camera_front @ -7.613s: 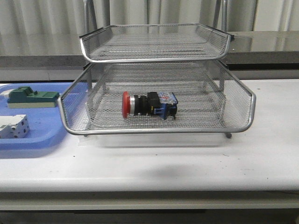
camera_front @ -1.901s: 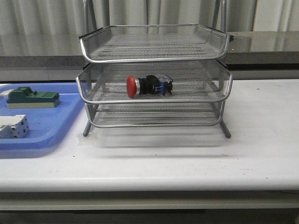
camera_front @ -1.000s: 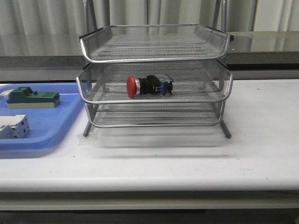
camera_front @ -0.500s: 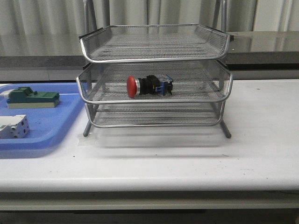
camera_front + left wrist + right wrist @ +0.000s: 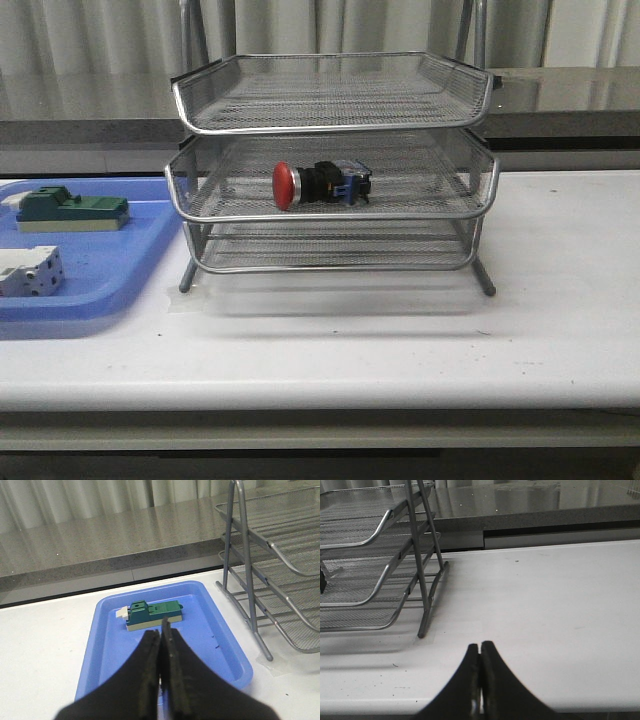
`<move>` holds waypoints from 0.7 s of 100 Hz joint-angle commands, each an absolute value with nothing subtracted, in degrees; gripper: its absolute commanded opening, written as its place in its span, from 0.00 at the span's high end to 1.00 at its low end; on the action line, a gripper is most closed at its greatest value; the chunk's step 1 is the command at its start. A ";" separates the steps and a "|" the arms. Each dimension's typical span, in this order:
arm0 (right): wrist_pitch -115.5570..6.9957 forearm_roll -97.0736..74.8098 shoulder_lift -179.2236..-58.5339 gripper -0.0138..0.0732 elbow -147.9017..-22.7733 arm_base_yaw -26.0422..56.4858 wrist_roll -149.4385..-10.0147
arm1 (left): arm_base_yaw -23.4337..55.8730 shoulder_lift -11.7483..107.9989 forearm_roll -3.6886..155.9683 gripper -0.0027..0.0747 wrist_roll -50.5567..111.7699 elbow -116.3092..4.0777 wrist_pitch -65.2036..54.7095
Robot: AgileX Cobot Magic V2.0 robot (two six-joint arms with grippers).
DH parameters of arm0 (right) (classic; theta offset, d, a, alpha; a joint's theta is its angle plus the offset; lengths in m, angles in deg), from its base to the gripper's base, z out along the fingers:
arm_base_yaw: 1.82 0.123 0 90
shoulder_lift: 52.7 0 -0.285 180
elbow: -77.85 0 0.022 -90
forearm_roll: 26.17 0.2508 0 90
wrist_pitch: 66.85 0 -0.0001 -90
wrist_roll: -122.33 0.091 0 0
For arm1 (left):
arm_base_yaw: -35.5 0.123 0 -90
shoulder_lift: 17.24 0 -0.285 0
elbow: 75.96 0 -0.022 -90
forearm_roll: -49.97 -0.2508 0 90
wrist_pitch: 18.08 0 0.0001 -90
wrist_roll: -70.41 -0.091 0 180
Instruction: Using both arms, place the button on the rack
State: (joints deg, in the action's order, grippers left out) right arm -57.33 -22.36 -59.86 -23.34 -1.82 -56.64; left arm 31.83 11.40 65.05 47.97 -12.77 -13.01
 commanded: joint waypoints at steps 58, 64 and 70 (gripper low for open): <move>-62.08 -22.77 -58.75 0.91 -24.31 -2.03 -56.79 | 31.95 -3.02 43.54 0.99 75.07 0.16 -25.06; -62.08 -22.77 -58.75 0.91 -24.31 -2.03 -56.79 | 32.28 -4.94 43.54 0.99 75.33 1.68 -25.06; -62.08 -22.77 -58.75 0.91 -24.31 -2.03 -56.79 | 33.02 -6.84 43.54 0.99 75.69 2.88 -25.06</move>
State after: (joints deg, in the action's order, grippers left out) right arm -57.33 -22.36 -59.86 -23.34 -1.82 -56.64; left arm 32.18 -5.01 43.53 74.48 1.37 -19.70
